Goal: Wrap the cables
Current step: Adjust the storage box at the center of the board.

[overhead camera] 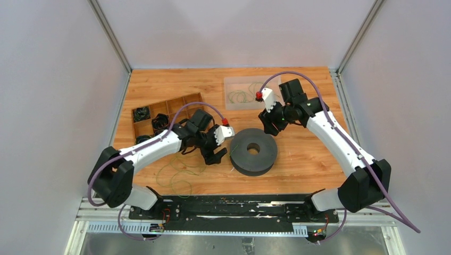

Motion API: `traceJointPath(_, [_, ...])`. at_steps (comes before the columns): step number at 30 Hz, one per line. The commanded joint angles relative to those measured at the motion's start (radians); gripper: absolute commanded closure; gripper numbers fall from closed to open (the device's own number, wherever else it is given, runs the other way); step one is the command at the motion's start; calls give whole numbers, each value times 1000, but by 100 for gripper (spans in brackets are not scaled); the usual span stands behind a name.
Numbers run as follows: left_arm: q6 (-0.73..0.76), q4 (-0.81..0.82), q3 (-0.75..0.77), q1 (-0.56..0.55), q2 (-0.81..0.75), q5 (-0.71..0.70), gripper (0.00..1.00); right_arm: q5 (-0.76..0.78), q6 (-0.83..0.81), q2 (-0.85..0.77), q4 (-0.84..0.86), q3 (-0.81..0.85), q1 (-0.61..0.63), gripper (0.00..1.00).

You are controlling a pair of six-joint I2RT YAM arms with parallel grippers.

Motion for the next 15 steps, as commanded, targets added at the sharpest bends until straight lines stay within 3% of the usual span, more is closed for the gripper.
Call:
traceJointPath(1, [-76,164,-26,-40,64,35,17,-14,12,-18,-22,-27,-28,46])
traceJointPath(6, [-101,183,-18,-57,153,75,25,-14,12,-23,-25,-36,-34,46])
traceJointPath(9, [-100,168,-6,-58,187,97,36,-12,11,-23,-24,-37,-41,46])
traceJointPath(15, [-75,105,11,-58,192,123,73,-12,9,-17,-25,-27,-44,46])
